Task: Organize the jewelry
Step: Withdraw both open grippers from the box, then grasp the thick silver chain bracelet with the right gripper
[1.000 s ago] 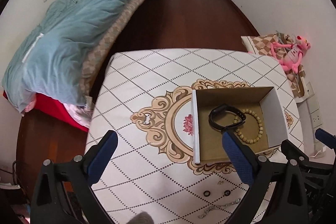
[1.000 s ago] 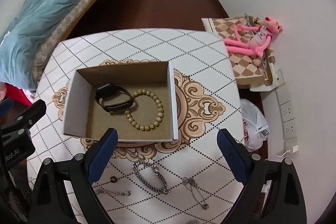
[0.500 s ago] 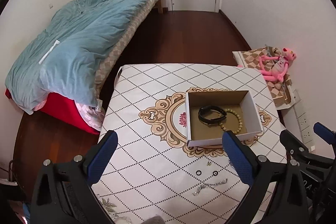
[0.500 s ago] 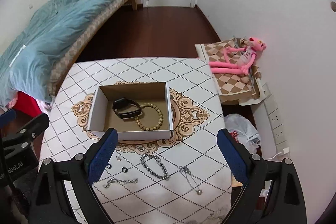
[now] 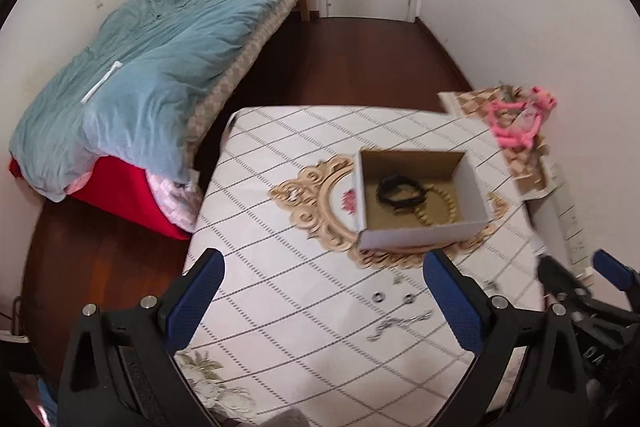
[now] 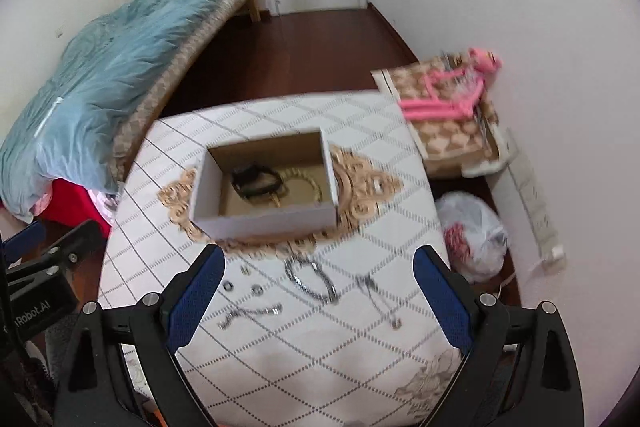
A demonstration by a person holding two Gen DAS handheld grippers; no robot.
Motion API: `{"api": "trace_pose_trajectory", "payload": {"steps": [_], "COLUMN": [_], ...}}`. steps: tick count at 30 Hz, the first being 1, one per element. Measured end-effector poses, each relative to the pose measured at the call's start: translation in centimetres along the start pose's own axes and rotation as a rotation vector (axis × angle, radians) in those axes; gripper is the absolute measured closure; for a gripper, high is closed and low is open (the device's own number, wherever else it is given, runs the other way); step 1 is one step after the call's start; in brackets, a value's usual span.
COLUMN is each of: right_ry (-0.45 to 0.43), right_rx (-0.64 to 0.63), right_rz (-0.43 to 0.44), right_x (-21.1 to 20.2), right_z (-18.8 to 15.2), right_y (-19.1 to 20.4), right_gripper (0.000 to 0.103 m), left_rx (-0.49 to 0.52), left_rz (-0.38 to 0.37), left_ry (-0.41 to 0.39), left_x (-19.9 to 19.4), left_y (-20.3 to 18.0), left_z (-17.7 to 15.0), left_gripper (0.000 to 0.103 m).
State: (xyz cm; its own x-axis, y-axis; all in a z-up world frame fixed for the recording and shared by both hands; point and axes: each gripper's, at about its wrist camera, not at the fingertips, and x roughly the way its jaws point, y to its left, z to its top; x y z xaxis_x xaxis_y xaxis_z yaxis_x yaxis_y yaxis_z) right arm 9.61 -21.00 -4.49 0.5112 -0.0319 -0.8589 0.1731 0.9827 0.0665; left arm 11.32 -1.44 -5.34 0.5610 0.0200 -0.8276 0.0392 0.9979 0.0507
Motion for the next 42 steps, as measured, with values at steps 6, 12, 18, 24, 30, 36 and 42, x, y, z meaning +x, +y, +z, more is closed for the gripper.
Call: {"api": "trace_pose_trajectory", "payload": {"steps": [6,12,18,24,30,36,42], "right_ry": [0.136,0.209,0.225,0.217,0.219,0.225,0.209], "right_rx": [0.121,0.197,0.145,0.063,0.033,0.095,0.127], "right_rz": [-0.026,0.023,0.041,-0.003,0.02,0.069,0.059], "right_x": [4.7,9.3,13.7,16.3,15.9,13.1,11.9], "right_z": [-4.4,-7.1,-6.8,-6.5,-6.9,-8.7,-9.8], "right_y": [-4.0,-6.4,-4.5,-2.1,-1.3,-3.3,-4.8], "right_gripper": [0.006,0.017,0.047,0.064,0.092,0.092,0.092], "left_rx": [0.048,0.099,0.107,0.104,0.112,0.161,0.231], "left_rz": [0.029,0.05,0.083,0.101,0.064,-0.033,-0.119], "left_ry": [0.102,0.187,0.223,0.247,0.277,0.28,0.289], "left_x": [4.5,8.9,11.4,12.4,12.8,12.7,13.6], "left_y": [-0.8,-1.9,-1.7,-0.9,-0.8,-2.4,-5.7], "left_z": [-4.1,-7.3,-8.1,-8.3,-9.2,-10.2,-10.4], "left_gripper": [0.001,0.001,0.001,0.002,0.002,0.002,0.003]}}
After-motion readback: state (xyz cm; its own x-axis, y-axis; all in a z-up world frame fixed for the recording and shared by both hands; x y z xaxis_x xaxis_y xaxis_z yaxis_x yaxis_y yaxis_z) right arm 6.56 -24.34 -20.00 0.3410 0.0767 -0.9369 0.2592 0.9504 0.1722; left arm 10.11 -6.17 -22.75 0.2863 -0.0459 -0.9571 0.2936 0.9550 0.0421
